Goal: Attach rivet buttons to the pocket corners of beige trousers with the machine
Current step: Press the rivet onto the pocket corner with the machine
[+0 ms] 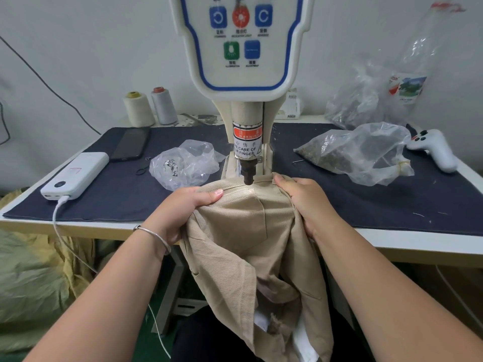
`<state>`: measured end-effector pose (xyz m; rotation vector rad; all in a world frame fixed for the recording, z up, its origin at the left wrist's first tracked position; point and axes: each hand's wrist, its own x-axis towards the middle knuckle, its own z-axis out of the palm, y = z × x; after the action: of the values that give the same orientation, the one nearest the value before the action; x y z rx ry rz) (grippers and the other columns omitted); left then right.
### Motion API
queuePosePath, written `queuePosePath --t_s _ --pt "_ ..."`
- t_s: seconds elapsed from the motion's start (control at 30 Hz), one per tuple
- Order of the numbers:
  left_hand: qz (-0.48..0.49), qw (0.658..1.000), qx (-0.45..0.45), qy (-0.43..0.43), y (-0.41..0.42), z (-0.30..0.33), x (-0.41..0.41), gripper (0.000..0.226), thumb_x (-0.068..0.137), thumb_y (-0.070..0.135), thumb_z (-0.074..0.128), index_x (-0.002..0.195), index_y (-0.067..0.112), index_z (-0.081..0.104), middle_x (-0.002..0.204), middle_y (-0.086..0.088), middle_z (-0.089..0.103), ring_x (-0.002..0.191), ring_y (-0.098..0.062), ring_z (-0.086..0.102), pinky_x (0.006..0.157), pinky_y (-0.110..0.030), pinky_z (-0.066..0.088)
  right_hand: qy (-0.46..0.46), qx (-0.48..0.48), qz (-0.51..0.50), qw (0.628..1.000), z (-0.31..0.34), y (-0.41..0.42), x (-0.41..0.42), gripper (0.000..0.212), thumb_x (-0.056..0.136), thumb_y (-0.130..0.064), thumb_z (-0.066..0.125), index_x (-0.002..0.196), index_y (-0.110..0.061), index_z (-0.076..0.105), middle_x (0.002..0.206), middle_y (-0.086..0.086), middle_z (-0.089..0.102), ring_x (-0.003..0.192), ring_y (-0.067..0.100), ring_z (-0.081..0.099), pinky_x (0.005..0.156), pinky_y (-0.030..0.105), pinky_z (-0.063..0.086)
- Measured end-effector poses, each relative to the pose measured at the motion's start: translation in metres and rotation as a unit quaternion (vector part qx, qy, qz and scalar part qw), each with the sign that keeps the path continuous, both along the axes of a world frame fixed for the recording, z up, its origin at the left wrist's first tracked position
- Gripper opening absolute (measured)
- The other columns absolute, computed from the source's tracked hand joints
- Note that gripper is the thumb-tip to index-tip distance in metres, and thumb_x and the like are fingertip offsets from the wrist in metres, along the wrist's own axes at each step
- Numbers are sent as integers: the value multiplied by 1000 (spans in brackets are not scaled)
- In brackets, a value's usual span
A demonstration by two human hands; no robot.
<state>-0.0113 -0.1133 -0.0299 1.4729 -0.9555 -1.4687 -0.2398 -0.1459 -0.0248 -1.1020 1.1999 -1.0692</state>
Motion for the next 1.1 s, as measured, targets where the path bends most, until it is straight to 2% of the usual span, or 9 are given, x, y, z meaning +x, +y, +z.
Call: queuePosePath --t_s 0.27,0.43,0.6,0.7,0.83,0.97,1.1 --pt "-5 1000 2 1 -1 -2 1 37 87 27 74 113 1 71 109 -25 72 86 -30 71 72 -34 59 2 8 -3 1000 -3 -4 1 55 91 -29 66 112 20 54 90 14 59 80 23 56 73 33 42" --pt "-5 1000 3 -7 -2 -2 1 36 86 28 74 111 1 73 108 -24 73 86 -29 71 69 -31 59 -1 11 -5 1000 -5 -7 1 53 91 -28 66 112 19 55 89 15 59 81 23 57 73 33 42" --pt "-8 1000 8 -10 -2 -2 2 33 86 28 75 108 4 74 106 -23 74 86 -30 71 70 -33 59 2 15 -14 1000 -7 -8 0 51 91 -28 67 112 18 57 91 24 66 81 23 58 73 33 43" --pt "-9 1000 4 -10 -2 -2 3 30 86 28 75 105 5 76 102 -21 75 83 -28 72 68 -31 58 -4 19 -11 1000 -6 -8 1 51 90 -27 67 111 18 57 90 20 63 81 24 59 73 33 44" --pt "-8 1000 4 1 -2 -3 2 33 85 26 75 106 2 75 100 -22 74 80 -28 72 64 -31 58 -12 20 -16 1000 -8 -8 0 46 91 -24 66 111 17 60 108 30 66 84 25 61 76 34 46" --pt "-8 1000 4 -12 -3 -3 3 37 84 29 76 110 2 73 103 -22 74 82 -28 71 67 -32 58 -8 23 -17 1000 -7 -8 0 36 91 -24 67 103 10 68 100 22 72 82 22 67 74 30 51" --pt "-9 1000 6 -13 -3 -3 3 38 84 29 77 111 2 73 104 -23 74 81 -27 72 64 -31 58 -10 24 -18 1000 -5 -8 1 38 91 -23 67 106 12 66 108 26 68 86 24 66 80 34 51"
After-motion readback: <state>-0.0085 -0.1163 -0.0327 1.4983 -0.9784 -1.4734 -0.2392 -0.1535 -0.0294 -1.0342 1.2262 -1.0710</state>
